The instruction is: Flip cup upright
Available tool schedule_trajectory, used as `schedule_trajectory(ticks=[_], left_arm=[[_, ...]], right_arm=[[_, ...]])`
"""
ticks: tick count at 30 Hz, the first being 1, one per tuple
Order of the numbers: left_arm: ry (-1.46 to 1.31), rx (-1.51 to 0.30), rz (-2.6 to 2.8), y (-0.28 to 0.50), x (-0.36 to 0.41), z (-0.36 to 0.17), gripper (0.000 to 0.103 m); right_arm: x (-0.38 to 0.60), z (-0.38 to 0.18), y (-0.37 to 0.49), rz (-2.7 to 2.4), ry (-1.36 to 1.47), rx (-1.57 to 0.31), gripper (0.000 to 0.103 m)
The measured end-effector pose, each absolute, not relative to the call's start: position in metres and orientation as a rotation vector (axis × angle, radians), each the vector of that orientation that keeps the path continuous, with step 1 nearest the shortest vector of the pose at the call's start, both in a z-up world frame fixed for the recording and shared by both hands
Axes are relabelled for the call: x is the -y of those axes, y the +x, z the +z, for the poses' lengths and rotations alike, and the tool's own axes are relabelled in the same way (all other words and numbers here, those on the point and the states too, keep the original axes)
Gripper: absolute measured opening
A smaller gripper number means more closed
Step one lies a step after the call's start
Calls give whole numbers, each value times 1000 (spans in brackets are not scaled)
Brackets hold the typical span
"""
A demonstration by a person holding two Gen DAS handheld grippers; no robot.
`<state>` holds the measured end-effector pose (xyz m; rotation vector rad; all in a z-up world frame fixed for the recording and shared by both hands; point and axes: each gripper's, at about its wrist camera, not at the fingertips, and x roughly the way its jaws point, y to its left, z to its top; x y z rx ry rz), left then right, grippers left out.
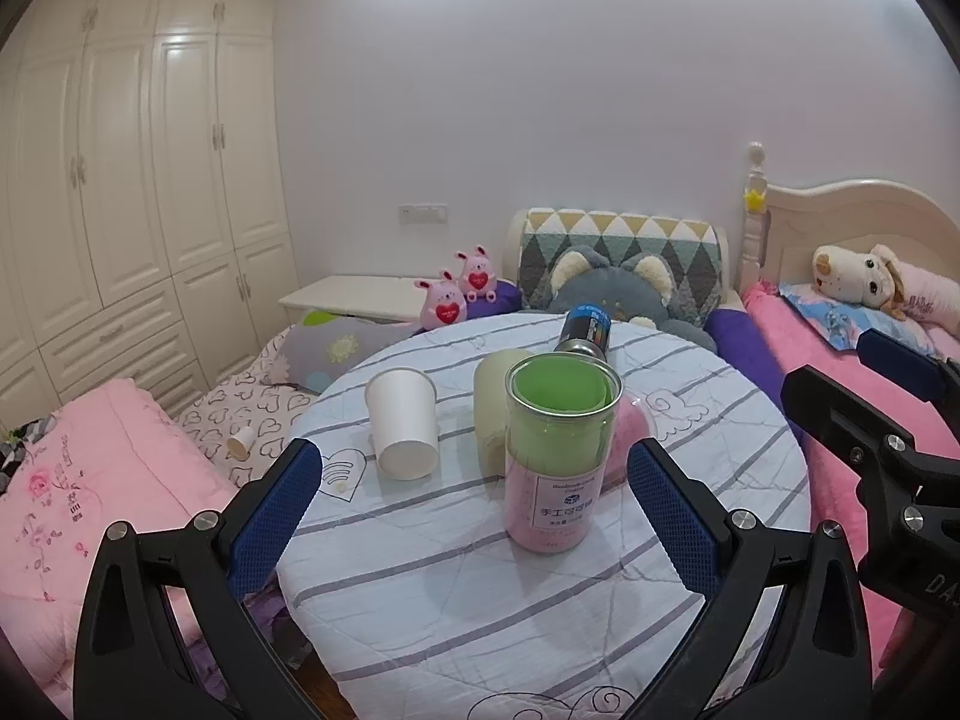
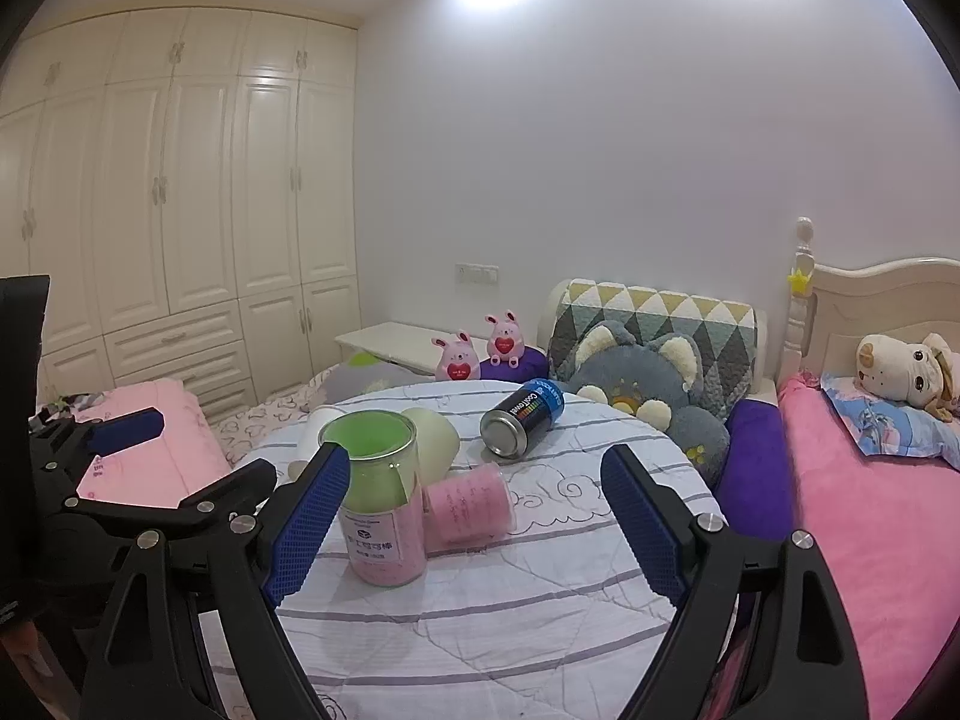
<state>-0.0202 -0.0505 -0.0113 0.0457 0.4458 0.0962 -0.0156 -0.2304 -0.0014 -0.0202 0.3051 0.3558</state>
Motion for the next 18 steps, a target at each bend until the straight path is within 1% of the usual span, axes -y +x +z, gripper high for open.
schedule_trajectory(ticks=[18], left_arm=[[70,-459,108,-13,55,-14,103]], right_arm=[[234,-5,-9,355,-19,-327,87]])
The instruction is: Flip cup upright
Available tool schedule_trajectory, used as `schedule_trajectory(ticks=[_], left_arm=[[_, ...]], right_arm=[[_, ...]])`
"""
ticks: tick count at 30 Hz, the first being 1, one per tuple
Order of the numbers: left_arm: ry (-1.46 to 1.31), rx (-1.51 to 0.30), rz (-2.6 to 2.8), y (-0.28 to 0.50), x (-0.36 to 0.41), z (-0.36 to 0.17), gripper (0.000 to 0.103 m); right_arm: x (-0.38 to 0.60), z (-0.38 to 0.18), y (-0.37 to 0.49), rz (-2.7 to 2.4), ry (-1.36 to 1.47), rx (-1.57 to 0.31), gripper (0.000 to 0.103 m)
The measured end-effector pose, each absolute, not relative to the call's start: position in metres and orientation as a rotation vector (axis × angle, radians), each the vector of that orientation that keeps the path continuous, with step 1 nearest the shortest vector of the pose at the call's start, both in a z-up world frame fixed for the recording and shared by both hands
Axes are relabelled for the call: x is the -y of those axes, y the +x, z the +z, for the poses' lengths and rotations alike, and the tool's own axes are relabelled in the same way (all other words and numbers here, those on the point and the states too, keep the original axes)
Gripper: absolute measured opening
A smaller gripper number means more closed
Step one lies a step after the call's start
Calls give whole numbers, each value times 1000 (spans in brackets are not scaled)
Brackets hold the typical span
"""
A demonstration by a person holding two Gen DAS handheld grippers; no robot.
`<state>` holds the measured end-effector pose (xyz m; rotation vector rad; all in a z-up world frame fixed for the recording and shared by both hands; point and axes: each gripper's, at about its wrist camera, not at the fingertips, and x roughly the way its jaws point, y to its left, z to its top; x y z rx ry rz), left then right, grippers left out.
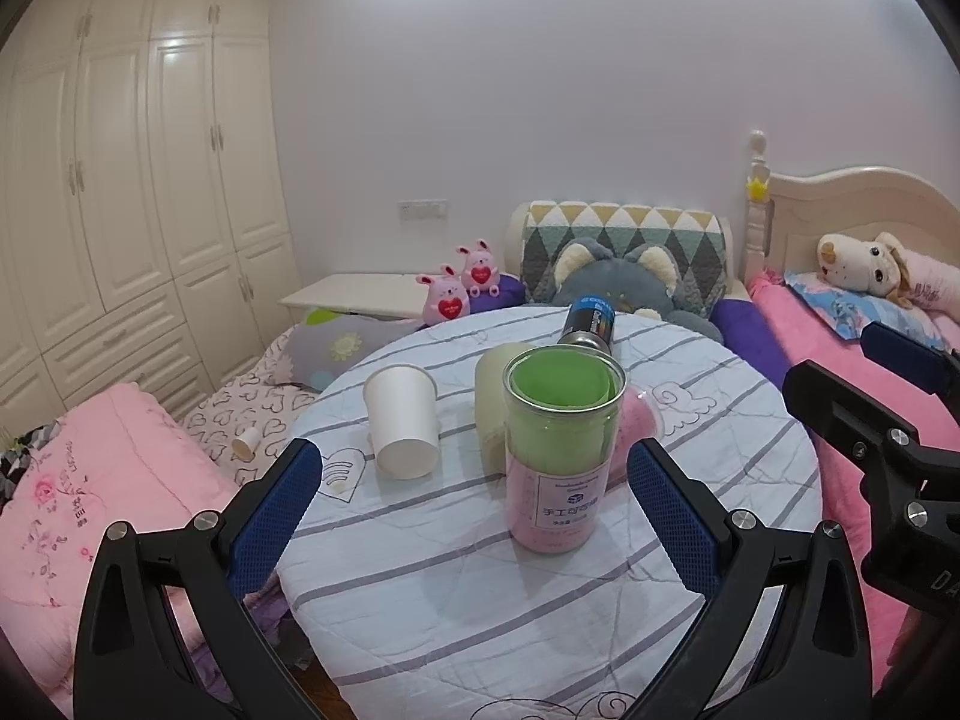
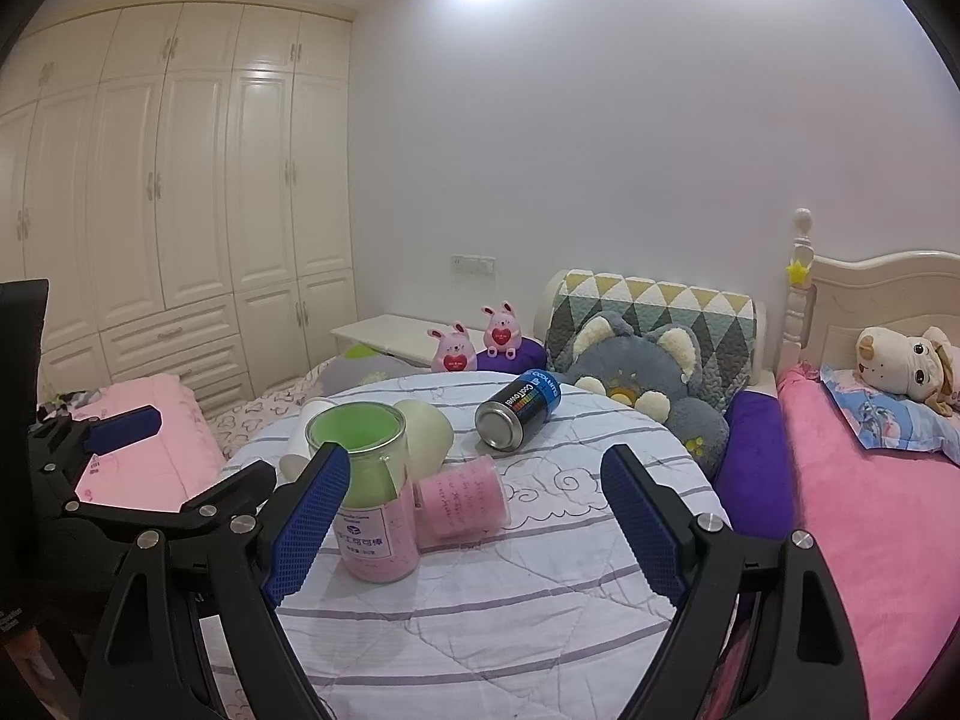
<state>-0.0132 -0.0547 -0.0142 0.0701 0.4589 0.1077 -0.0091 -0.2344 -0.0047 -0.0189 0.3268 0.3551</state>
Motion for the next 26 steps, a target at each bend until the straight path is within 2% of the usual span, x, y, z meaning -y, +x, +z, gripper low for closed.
schedule_trajectory(ticks=[26], left_arm=[[52,-471,83,-1,43,-16,103]], right_arm=[[229,-8,5,343,-34,-364,87]])
